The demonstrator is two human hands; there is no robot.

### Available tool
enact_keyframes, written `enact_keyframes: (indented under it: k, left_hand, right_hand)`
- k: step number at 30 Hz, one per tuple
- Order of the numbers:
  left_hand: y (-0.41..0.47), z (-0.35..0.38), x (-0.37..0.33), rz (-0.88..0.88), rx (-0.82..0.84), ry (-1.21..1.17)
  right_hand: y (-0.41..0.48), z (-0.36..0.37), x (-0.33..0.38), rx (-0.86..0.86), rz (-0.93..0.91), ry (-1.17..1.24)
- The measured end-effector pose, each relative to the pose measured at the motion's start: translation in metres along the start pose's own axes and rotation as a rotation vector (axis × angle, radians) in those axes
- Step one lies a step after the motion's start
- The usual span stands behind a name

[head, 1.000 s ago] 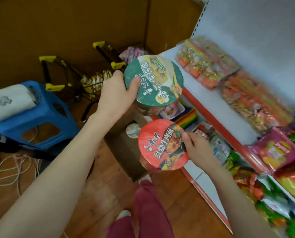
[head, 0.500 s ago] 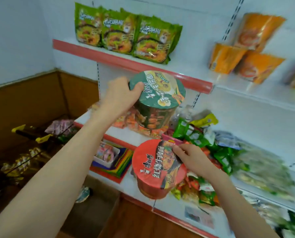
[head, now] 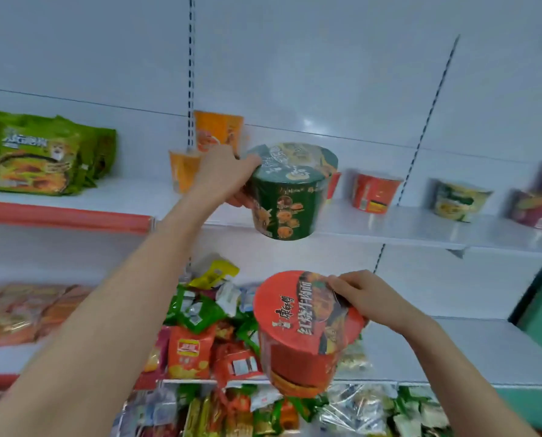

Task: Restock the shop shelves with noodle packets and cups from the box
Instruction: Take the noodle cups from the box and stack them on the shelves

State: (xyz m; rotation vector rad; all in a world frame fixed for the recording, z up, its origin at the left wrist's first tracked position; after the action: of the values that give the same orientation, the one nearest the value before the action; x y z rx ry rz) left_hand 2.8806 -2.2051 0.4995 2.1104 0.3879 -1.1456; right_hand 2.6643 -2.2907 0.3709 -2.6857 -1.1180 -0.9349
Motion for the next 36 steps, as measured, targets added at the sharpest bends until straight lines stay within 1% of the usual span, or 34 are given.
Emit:
enact_keyframes:
  k: [4, 8, 13, 17, 21, 25, 29, 32, 36]
  left_hand:
    - [0.032, 0.053, -0.035, 0.016, 0.047, -0.015]
    - [0.074, 0.091, -0.053, 0.035, 0.071, -0.003]
    - [0.126, 0.132, -0.069, 0.083, 0.095, -0.033]
    - [0.158, 0.162, -0.08, 0.081, 0.108, -0.041]
    - [0.179, 0.191, -0.09, 0.102, 0.106, -0.028]
    - [0.191, 0.216, -0.096, 0.097, 0.081, -0.02]
    - [0.19, 0.237, -0.099, 0.075, 0.014, -0.003]
    - [0.182, 0.251, -0.101, 0.032, -0.05, 0.027]
    - [0.168, 0.265, -0.103, -0.031, -0.142, 0.072]
  right_hand:
    - [0.004, -0.069, -0.049, -0.105, 0.146, 0.143]
    - [0.021, -0.122, -0.088, -0.21, 0.258, 0.199]
    - [0.052, -0.18, -0.13, -0.354, 0.338, 0.235]
    - [0.073, -0.218, -0.16, -0.449, 0.374, 0.295]
    - [0.1, -0.25, -0.199, -0.508, 0.43, 0.297]
    - [0.133, -0.28, -0.247, -0.503, 0.468, 0.274]
    - [0.172, -0.304, -0.29, -0.466, 0.491, 0.235]
    - [0.202, -0.315, -0.314, -0.431, 0.467, 0.256]
    - [0.238, -0.317, -0.336, -0.343, 0.409, 0.302]
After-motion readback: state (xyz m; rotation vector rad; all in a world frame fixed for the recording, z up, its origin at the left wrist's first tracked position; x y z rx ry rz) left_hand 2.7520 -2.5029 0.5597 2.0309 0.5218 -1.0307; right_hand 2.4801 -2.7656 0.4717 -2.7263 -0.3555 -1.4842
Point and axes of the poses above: each hand's wrist, its own y-axis towards the middle knuckle, its own z-axis out of the palm, x = y × z, the point moved 8 cm from there along y, towards the middle knuckle, and after that the axes turned 1 degree about z, right-handed, at the moved point
